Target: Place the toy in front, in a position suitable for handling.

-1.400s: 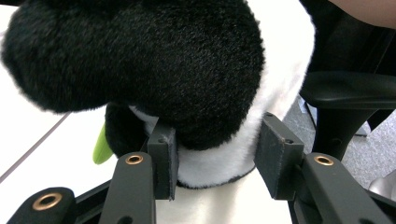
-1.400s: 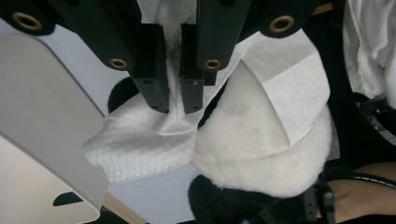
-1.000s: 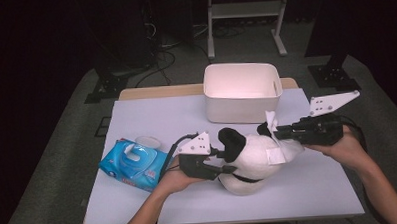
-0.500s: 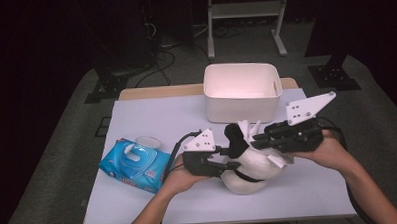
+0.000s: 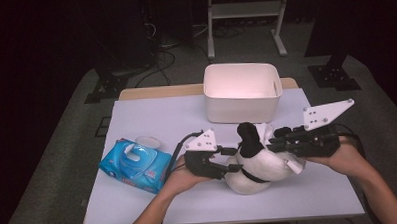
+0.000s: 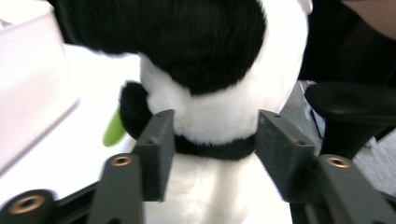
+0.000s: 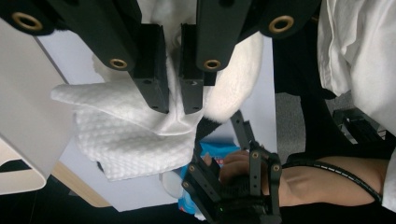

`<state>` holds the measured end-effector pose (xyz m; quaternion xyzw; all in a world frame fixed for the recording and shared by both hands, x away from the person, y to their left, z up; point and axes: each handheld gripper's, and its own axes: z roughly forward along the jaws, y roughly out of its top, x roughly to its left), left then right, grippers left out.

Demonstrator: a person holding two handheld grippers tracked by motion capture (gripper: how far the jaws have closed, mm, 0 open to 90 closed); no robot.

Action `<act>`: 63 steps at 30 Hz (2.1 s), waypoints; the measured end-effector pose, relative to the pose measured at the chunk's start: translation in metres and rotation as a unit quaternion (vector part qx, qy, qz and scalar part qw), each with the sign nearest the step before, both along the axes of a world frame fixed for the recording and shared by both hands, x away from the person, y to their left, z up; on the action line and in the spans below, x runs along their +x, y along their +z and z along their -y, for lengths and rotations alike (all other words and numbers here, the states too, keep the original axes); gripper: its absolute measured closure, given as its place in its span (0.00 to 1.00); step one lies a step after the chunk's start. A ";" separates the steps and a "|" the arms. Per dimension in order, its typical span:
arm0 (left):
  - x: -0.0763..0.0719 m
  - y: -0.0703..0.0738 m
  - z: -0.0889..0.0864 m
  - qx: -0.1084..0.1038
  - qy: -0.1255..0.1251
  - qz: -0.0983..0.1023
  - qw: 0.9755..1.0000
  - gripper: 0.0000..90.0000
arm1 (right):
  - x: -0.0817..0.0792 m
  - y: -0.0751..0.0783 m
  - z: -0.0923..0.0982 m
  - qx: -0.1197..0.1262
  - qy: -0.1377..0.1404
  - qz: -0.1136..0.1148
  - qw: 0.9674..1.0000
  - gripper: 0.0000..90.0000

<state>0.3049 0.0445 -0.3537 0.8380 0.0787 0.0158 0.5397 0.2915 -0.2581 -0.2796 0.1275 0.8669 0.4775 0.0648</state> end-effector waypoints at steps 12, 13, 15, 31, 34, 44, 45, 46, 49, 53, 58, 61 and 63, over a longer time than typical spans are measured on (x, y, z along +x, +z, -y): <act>0.004 -0.007 0.022 -0.006 -0.014 0.030 0.999 0.40 | 0.000 -0.009 0.000 0.008 -0.002 -0.007 1.000 0.91; 0.004 -0.004 0.023 -0.008 -0.013 0.038 0.999 0.50 | 0.000 -0.009 0.000 0.007 -0.003 -0.005 1.000 0.91; 0.005 0.001 0.021 -0.010 -0.012 0.042 0.999 0.58 | 0.001 -0.008 0.001 0.026 -0.004 -0.006 1.000 0.91; 0.008 0.019 -0.001 0.050 0.015 0.054 0.997 0.60 | 0.012 -0.016 -0.016 0.019 -0.014 0.015 1.000 0.91; 0.008 0.017 0.004 0.047 0.016 0.048 0.998 0.53 | 0.010 -0.019 -0.011 0.039 -0.018 0.006 0.999 0.91; 0.015 0.003 -0.013 0.083 0.025 0.034 0.996 0.39 | 0.011 -0.055 0.024 0.076 -0.039 -0.034 0.996 0.91; 0.018 0.001 -0.016 0.083 0.031 0.028 0.996 0.38 | 0.010 -0.058 0.027 0.081 -0.038 -0.037 0.995 0.91; 0.019 0.000 -0.017 0.086 0.037 0.028 0.995 0.35 | 0.009 -0.061 0.029 0.082 -0.038 -0.038 0.995 0.91; 0.026 -0.005 -0.018 0.087 0.039 0.012 0.995 0.30 | 0.008 -0.066 0.034 0.082 -0.043 -0.041 0.995 0.91; 0.028 -0.011 -0.008 0.110 0.022 0.004 0.994 0.26 | 0.009 -0.071 0.037 0.083 -0.047 -0.047 0.994 0.91; 0.026 -0.009 -0.007 0.113 0.019 0.028 0.993 0.54 | 0.009 -0.076 0.037 0.080 -0.054 -0.048 0.994 0.91; 0.026 -0.007 -0.013 0.104 0.028 0.029 0.994 0.58 | 0.010 -0.079 0.036 0.085 -0.057 -0.049 0.994 0.91; 0.026 -0.005 -0.016 0.104 0.030 0.030 0.994 0.58 | 0.013 -0.084 0.032 0.081 -0.057 -0.051 0.994 0.91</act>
